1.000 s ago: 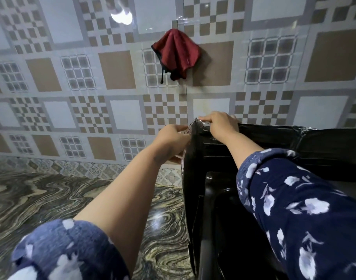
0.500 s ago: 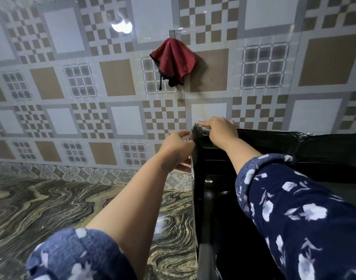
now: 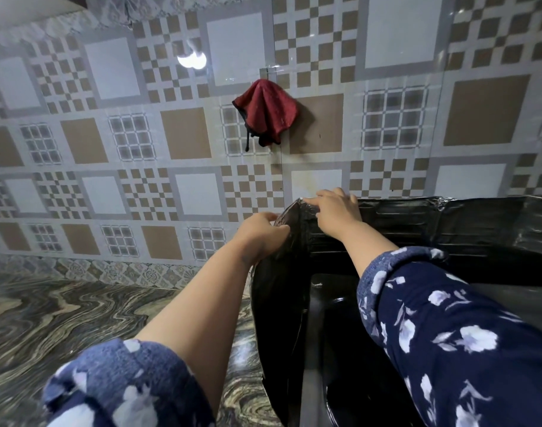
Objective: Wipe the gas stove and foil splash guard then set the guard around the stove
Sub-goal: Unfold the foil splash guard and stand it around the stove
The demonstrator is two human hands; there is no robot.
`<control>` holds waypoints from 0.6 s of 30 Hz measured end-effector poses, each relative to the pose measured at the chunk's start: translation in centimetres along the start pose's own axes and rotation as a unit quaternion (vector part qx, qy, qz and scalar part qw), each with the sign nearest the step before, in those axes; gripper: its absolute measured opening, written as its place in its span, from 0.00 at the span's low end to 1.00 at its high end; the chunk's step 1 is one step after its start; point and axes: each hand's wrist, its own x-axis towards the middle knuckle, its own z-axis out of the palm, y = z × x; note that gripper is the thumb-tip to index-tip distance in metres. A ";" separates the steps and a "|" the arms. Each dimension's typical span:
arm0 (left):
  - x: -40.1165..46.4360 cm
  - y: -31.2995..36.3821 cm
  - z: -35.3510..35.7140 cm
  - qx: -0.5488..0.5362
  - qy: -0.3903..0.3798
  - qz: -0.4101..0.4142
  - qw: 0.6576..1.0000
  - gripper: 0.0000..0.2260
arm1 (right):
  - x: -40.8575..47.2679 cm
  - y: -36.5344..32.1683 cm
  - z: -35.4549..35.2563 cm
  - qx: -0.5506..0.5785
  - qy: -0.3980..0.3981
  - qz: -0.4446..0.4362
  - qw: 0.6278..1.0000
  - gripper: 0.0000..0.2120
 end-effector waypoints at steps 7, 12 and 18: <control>0.0 0.2 0.1 0.030 0.002 -0.010 1.000 0.22 | -0.9 -0.4 -0.3 -0.008 -0.018 -0.010 1.000 0.26; 0.3 0.7 -0.1 0.105 0.025 0.000 0.994 0.25 | -2.0 -0.8 -0.4 0.015 -0.020 -0.008 1.000 0.26; -2.5 1.9 0.1 0.187 0.083 0.087 0.975 0.18 | -6.3 -2.4 -1.8 0.029 -0.085 0.012 0.996 0.23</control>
